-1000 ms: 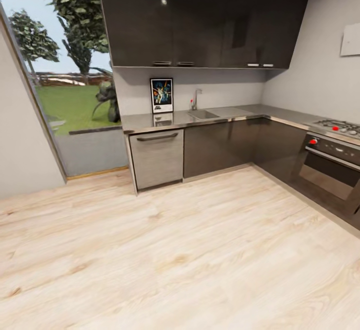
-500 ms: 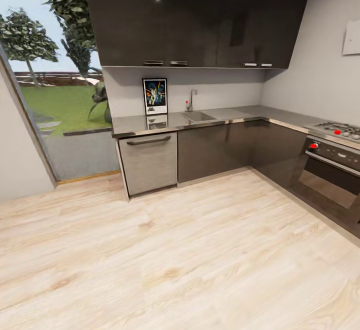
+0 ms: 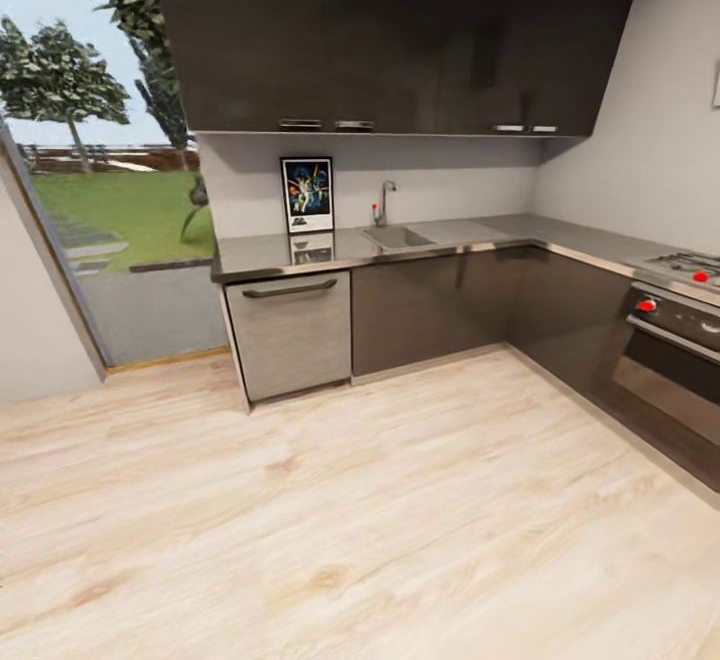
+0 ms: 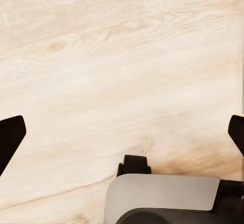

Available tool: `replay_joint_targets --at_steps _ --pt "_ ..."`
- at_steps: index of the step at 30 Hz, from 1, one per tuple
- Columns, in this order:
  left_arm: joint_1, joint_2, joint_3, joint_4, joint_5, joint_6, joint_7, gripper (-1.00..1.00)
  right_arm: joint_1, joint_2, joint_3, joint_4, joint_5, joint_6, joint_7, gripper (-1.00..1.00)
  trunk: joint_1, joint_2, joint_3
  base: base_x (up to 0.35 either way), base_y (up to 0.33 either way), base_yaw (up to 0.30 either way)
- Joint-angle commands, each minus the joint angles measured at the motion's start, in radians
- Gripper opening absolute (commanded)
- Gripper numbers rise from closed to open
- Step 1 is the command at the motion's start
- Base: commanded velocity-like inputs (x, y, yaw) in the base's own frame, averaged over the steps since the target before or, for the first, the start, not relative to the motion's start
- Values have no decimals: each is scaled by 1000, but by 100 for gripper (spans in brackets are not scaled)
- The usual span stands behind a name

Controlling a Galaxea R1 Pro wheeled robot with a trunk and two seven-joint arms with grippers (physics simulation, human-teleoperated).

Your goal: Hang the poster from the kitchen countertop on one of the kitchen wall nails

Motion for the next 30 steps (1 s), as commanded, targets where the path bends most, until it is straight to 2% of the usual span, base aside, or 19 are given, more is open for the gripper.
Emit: replay_joint_targets --at_steps 1,19,30 --pt "0 0 1 -1 0 -1 0 100 0 0 1 0 1 -1 0 100 1 0 -1 276 -203 259" --pt "0 0 1 -1 0 -1 0 100 0 0 1 0 1 -1 -2 100 1 0 -1 274 -203 280" --pt "0 0 1 -1 0 -1 0 100 0 0 3 -1 2 -1 0 100 1 0 -1 265 -206 49"
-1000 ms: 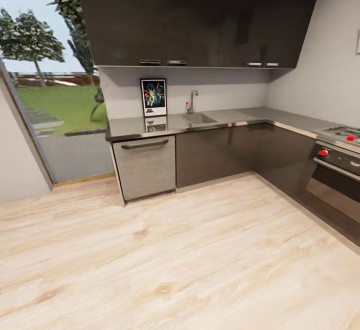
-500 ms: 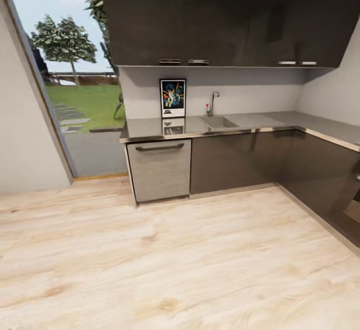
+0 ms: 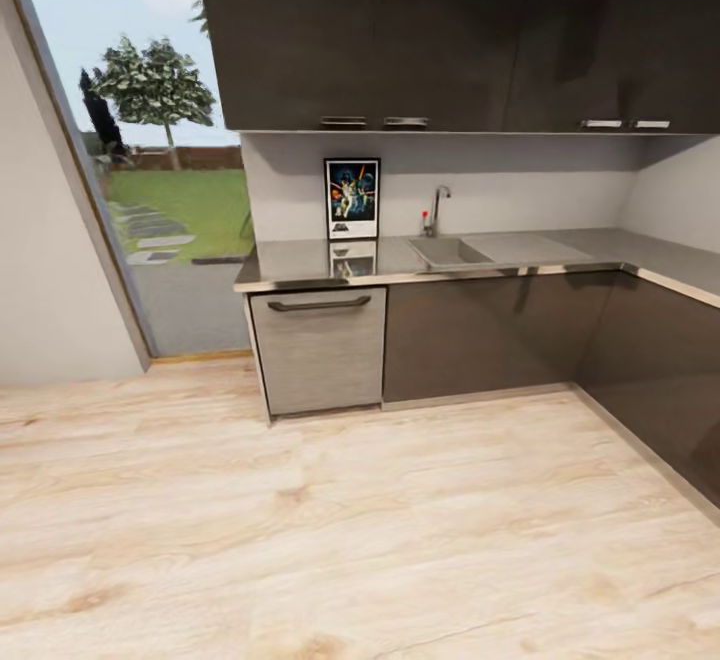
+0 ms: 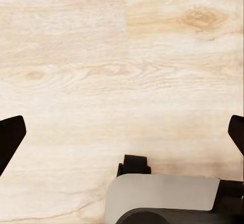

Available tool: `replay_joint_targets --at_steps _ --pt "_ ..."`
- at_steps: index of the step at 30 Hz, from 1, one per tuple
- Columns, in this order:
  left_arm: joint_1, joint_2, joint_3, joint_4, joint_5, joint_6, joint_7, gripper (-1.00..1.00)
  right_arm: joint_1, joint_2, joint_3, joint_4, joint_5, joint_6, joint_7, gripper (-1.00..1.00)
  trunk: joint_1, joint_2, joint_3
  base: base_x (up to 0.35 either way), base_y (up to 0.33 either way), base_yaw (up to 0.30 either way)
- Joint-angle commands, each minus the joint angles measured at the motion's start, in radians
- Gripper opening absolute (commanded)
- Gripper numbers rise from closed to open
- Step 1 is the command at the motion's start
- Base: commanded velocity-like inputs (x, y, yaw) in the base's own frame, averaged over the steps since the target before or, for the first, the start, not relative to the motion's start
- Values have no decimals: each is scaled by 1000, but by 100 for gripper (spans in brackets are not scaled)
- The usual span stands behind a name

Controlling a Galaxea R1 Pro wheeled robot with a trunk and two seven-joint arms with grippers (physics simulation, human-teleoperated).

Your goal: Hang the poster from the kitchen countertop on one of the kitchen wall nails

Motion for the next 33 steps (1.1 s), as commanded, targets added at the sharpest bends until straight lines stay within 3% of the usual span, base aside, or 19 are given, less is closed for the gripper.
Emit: replay_joint_targets --at_steps 1,22,33 --pt "0 0 1 -1 0 -1 0 100 0 0 1 0 1 -1 0 100 0 0 -1 260 -224 5" --pt "0 0 2 -1 1 -1 0 100 0 0 0 0 1 -1 -1 100 0 0 -1 242 -256 4" --pt "0 0 3 -1 1 -1 2 100 0 0 -1 0 1 -2 -4 100 0 0 -1 231 -241 225"
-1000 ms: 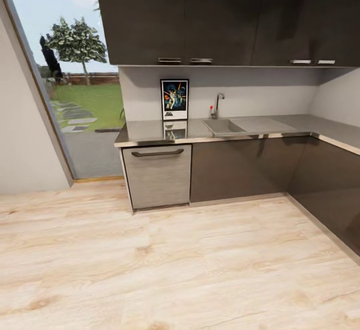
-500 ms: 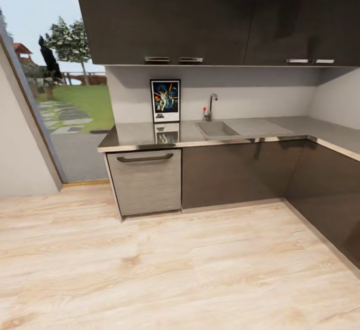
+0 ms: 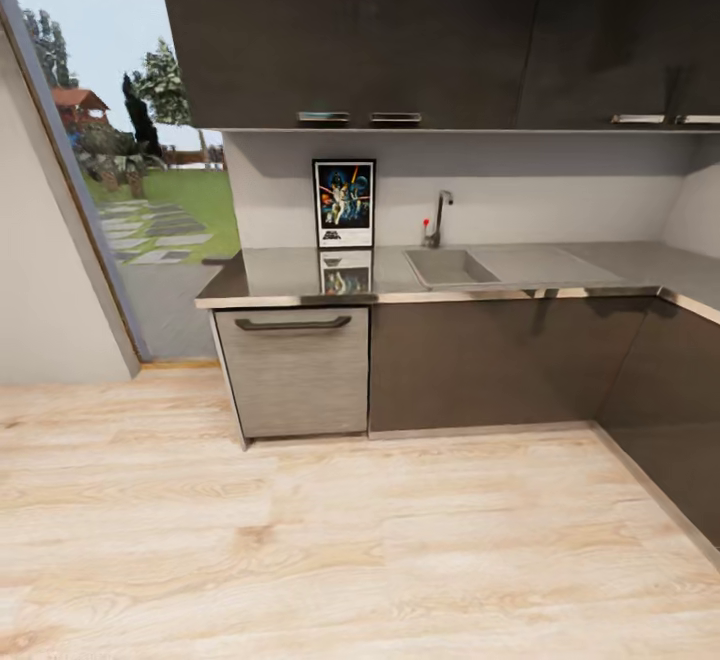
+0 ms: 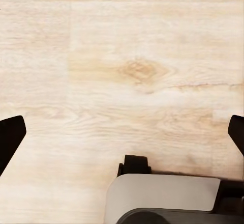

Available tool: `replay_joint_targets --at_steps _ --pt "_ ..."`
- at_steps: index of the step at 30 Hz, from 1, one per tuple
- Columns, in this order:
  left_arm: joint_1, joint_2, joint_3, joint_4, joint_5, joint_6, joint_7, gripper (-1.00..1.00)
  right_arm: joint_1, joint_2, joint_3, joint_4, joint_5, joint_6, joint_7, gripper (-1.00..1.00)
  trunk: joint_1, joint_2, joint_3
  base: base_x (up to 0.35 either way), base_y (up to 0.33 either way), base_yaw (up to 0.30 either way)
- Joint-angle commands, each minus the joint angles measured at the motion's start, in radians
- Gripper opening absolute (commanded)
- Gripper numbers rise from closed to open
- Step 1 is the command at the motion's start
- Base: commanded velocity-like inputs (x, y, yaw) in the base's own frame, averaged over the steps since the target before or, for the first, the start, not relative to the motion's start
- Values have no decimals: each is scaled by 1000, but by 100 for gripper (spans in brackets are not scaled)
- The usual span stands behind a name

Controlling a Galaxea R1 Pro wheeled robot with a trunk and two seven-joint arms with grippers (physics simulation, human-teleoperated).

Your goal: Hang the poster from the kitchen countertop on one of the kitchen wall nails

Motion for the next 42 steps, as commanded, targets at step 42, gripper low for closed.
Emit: replay_joint_targets --at_steps 42 --pt "-1138 -26 -11 -469 6 826 -507 100 272 -28 4 -354 -1 -392 5 100 0 0 -1 11 -10 23"
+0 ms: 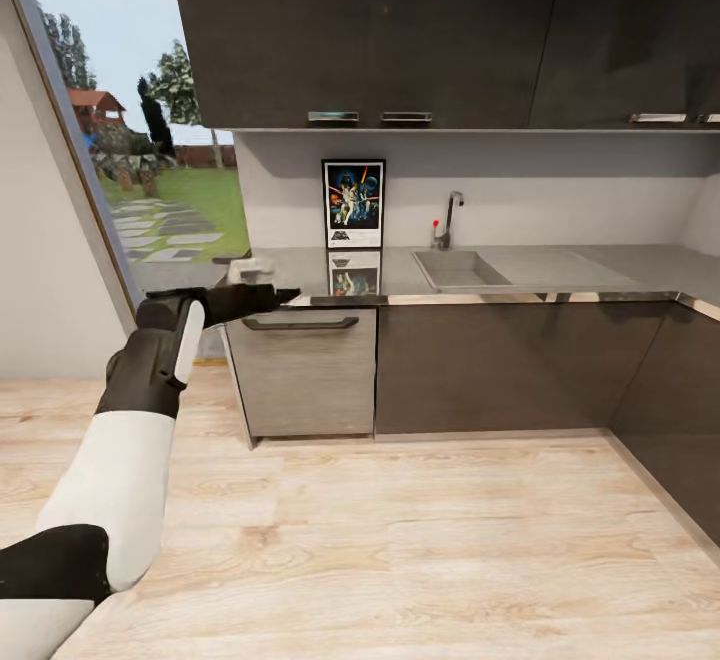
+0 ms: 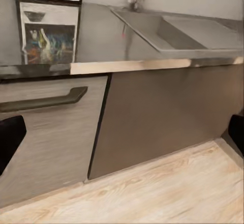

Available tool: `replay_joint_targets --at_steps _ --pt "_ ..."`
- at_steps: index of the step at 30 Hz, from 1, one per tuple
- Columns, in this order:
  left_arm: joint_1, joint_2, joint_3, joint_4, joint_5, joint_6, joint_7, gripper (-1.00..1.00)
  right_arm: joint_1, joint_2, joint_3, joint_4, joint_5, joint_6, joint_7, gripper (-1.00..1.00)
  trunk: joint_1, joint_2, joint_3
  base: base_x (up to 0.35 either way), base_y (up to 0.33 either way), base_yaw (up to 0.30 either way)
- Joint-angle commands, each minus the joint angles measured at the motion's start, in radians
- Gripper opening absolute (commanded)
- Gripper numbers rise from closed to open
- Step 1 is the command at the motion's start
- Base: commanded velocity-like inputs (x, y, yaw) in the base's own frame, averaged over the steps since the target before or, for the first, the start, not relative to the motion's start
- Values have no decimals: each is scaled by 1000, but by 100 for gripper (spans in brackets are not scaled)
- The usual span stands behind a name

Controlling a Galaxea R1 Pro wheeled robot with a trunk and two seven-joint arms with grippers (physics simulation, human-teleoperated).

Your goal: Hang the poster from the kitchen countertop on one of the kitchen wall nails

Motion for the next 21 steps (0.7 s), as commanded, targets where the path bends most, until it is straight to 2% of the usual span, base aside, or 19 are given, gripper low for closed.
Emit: replay_joint_targets --at_steps 1,11,21 --pt "-4 0 2 -18 -1 6 -4 100 2 0 1 9 0 -1 1 100 0 0 -1 0 0 0" --pt "-9 -1 1 -48 -1 6 -7 100 4 3 2 82 2 -2 2 100 0 0 -1 12 0 0" --pt "-10 -1 6 -47 1 6 -11 100 4 4 2 92 3 -2 2 100 0 0 -1 269 0 0"
